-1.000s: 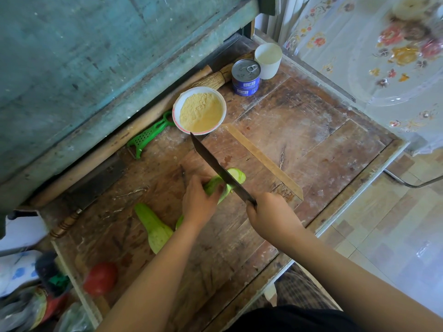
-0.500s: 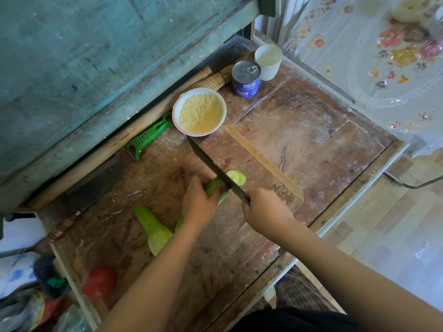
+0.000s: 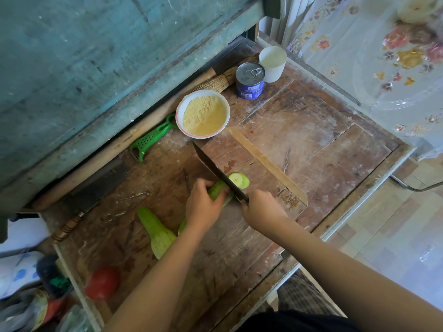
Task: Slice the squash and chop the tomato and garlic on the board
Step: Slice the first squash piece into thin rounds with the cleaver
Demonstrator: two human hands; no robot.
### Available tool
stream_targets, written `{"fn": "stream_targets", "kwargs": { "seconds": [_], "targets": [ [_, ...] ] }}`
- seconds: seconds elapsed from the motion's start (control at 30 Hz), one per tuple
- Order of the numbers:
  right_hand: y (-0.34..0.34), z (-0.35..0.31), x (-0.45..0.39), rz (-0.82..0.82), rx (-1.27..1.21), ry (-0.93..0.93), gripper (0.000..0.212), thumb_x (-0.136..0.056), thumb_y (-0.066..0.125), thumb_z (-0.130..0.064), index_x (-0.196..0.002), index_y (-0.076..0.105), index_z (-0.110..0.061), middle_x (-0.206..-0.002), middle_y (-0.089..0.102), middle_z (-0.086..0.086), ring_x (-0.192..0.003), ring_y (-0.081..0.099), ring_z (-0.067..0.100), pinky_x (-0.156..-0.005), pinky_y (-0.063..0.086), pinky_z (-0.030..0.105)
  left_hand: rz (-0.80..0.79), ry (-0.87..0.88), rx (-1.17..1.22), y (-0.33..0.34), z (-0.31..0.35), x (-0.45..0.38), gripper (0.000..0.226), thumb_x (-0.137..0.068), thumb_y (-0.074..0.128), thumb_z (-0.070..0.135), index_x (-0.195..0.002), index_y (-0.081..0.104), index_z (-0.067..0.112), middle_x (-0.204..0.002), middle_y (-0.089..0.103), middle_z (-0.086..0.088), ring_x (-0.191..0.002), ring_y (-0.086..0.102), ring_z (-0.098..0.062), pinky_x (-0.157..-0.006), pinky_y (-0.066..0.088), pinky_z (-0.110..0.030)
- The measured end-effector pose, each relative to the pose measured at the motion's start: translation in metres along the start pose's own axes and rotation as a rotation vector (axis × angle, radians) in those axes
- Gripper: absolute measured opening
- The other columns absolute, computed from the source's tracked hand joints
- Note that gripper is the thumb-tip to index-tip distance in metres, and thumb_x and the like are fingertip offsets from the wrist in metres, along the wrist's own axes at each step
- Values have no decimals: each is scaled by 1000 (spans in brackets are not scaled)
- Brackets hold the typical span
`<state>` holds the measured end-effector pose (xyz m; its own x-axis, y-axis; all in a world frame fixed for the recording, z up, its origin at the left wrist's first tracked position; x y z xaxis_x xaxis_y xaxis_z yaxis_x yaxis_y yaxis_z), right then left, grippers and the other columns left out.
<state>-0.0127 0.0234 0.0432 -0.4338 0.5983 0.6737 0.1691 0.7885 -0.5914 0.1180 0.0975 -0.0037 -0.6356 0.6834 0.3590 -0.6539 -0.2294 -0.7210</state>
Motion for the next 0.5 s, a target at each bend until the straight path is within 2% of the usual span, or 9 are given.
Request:
{"fn": "stream_targets", "kwargs": {
  "seconds": [0.07, 0.2, 0.37, 0.5],
  "targets": [
    [1, 3, 1, 3, 0, -19, 29, -97, 40, -21, -72, 48, -10, -62, 47, 4, -52, 45, 21, -46, 33, 25, -13, -13, 2, -1, 0, -1, 39, -83, 64, 49, -99, 45, 20, -101, 56, 2, -91, 57, -22, -67, 38, -32],
    [-3, 7, 10, 28, -29, -62, 24, -98, 40, -21, -91, 59, -7, -59, 46, 2, -47, 43, 18, -42, 30, 25, -21, -16, 23, -3, 2, -1, 39, -81, 63, 53, -97, 45, 22, -98, 55, 6, -87, 55, -18, -67, 37, -31],
    [-16, 7, 30, 78, -19, -138, 25, -98, 40, -22, -79, 52, -13, -56, 45, 0, -45, 41, 15, -42, 28, 26, -36, -9, 38, -3, -2, 0, 43, -79, 63, 57, -99, 48, 22, -99, 58, 7, -88, 56, -15, -69, 40, -32],
    [-16, 5, 36, 87, 6, -158, 27, -99, 39, -22, -79, 53, -12, -55, 45, 0, -46, 41, 17, -43, 29, 26, -20, 7, 65, -1, -4, -1, 37, -80, 65, 53, -98, 49, 25, -98, 59, 8, -90, 59, -15, -73, 45, -33]
  ]
}}
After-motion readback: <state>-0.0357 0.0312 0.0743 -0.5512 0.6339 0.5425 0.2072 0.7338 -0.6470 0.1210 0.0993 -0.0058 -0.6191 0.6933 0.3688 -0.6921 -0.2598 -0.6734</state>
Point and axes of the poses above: each hand's wrist, its own x-axis away from the middle knuckle, its own y-axis out of the palm, z = x × y, the point moved 1 cm from there along -x, towards the middle knuckle
